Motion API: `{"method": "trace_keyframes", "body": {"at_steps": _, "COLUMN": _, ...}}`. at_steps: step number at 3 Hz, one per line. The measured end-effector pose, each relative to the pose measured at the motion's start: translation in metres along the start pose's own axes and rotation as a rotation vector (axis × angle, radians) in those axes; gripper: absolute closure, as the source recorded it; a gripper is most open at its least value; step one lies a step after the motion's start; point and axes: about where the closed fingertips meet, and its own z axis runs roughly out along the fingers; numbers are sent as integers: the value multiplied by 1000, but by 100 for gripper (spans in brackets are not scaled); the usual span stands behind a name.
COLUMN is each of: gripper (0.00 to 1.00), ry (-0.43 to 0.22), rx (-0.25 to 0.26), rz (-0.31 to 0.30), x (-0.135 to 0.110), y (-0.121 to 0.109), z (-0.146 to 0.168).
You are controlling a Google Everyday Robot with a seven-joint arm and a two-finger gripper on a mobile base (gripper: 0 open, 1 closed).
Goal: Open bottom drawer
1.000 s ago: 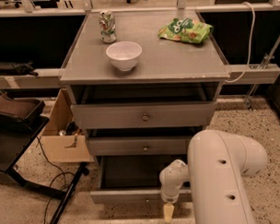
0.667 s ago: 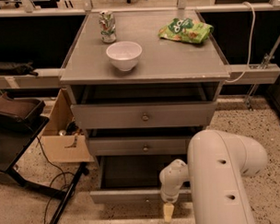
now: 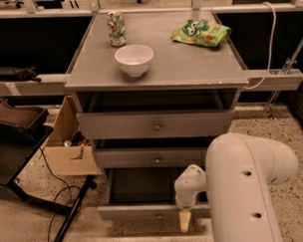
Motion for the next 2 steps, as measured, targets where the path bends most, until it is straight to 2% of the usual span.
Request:
{"method": "trace_keyframes", "body": {"at_steps": 1, "gripper": 0, "ry": -19, "rx": 95, "rz": 22, "x": 44, "y": 2, "z": -85}}
{"method": "trace_keyframes", "body": {"at_steps": 2, "gripper": 0, "ry": -37, "rx": 161, "rz": 111, "x": 106, "y": 21, "z": -163}}
